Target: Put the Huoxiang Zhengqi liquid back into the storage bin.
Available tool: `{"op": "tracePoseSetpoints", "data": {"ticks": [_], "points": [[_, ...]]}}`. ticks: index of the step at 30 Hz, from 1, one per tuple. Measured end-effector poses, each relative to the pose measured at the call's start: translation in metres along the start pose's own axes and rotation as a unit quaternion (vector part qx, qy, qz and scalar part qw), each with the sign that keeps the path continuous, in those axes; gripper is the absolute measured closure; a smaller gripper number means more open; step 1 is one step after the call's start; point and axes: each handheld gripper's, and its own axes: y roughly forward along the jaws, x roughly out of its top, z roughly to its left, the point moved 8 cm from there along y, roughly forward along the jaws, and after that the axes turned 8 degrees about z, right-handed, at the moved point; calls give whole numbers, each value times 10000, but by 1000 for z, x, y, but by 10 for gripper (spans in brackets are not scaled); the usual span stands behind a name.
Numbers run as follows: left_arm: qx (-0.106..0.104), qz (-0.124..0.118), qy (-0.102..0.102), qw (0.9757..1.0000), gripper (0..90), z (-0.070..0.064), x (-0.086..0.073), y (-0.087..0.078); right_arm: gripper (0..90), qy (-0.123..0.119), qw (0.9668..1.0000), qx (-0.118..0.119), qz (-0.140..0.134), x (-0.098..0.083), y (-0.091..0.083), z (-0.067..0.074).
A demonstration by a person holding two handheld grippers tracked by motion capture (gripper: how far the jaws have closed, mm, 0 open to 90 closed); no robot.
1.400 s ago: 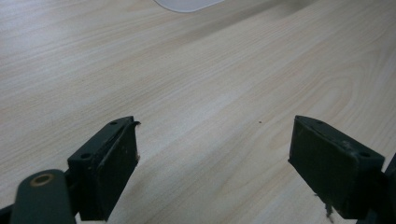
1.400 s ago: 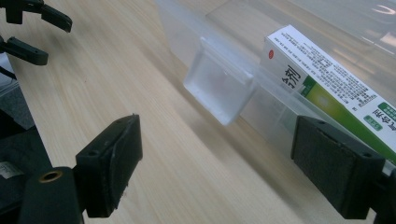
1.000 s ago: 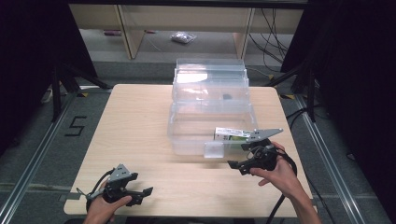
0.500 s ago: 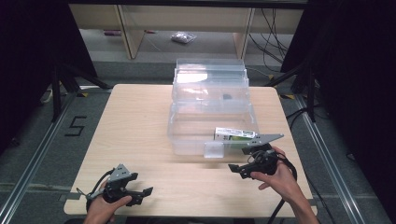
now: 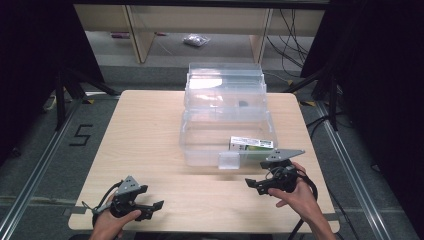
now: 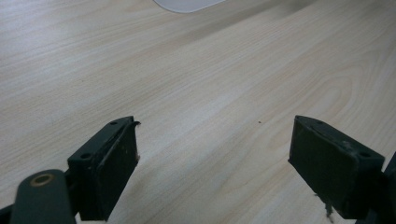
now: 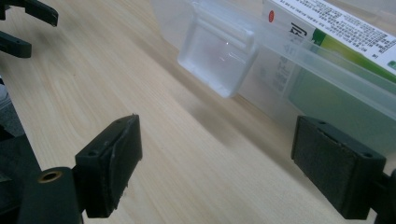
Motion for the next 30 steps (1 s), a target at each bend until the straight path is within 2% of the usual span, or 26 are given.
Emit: {"op": "tracePoseSetpoints", "data": {"ticks": [2,3,6,7,11,13,15,18,20,21,22,23,24,25,26,27,28,29,30], "points": [[-54,16,20,10000,149,0,0,0,172,111,9999,57,69,-3,1,2],[-53,18,21,10000,149,0,0,0,172,-51,10000,-1,-24,-3,2,-1],[-52,58,70,9999,149,1,-1,-1,172,13,10000,30,30,-8,3,-1],[-52,48,60,10000,149,0,-1,-1,172,130,9999,39,69,-10,4,1],[-52,49,59,10000,149,0,-1,-1,172,98,9999,33,26,-15,4,0],[-61,4,13,10000,149,0,0,-1,172,164,9998,78,56,-18,5,1],[-53,56,67,9999,149,0,-1,-1,172,129,9999,48,45,-21,6,1],[-50,50,52,10000,149,0,-1,-1,172,202,9997,77,130,-26,9,2],[-49,51,50,10000,149,0,-1,-2,172,161,9998,13,73,-28,12,0],[-49,51,47,10000,149,0,-1,-2,172,288,9994,48,188,-31,11,3],[-66,-24,-40,10000,149,-1,0,-1,172,226,9996,45,161,-32,13,2],[-65,-22,-40,10000,149,-1,0,-1,172,95,9999,91,108,-32,14,0],[-65,-21,-36,10000,149,-1,0,-1,172,328,9993,81,181,-35,14,3],[-62,2,-8,10000,149,-1,0,-1,172,229,9996,26,133,-36,15,0],[-48,51,50,10000,149,0,-1,-2,172,312,9993,46,186,-38,16,1],[-49,61,60,10000,149,0,-1,-2,172,192,9998,43,69,-38,18,-1],[-47,50,47,10000,149,0,-1,-2,172,201,9997,13,160,-40,17,-2],[-61,-26,-39,10000,149,-1,1,-1,172,316,9993,43,188,-42,17,0],[-44,62,62,10000,149,0,-1,-2,172,225,9996,7,158,-43,17,-2]]}}
